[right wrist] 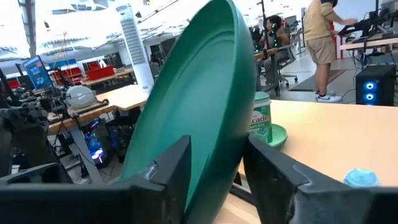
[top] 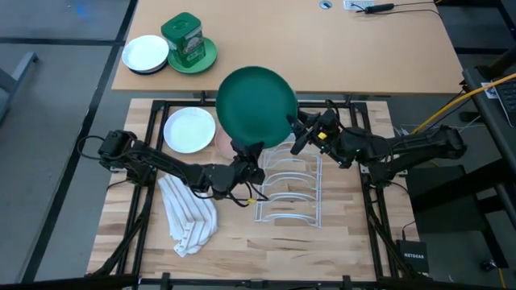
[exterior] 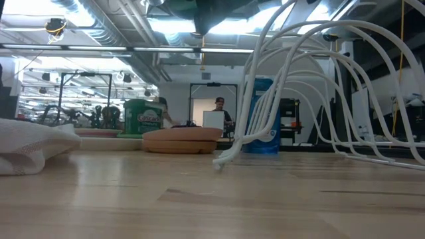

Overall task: Sort dishes
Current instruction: Put the green plate in the dish rack

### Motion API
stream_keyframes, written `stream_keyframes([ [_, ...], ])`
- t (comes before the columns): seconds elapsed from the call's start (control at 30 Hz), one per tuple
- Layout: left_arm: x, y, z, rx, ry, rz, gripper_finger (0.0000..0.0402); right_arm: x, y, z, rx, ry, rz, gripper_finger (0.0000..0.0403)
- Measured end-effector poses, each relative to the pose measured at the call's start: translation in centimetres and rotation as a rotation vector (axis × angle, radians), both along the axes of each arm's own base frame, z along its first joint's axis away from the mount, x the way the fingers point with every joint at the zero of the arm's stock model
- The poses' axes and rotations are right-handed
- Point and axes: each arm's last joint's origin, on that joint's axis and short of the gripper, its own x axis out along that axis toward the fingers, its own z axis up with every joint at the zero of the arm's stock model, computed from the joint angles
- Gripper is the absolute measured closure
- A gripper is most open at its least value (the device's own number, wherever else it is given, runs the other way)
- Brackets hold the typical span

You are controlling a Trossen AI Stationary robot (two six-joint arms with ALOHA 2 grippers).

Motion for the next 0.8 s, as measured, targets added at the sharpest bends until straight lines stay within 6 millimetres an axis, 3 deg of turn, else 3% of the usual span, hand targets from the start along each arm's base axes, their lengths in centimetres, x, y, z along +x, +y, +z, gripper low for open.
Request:
stream_keyframes([
  [0.37, 0.0, -0.5, 0.0, 0.004, 0.003, -0.042, 0.0377, 0.1, 0.1, 0.0, -0.036, 0.023, 0.041, 0.0389],
  [0.53, 0.0, -0.6, 0.0, -0.018, -0.024, -0.058, 0.0350, 0.1, 0.1, 0.0, -0.044, 0.025, 0.049, 0.0386],
  [0.8, -0.4, -2.1, 0.1, -0.216, -0.254, -0.090, 0.0288, 0.1, 0.1, 0.1, -0.114, 0.069, 0.043, 0.0391],
])
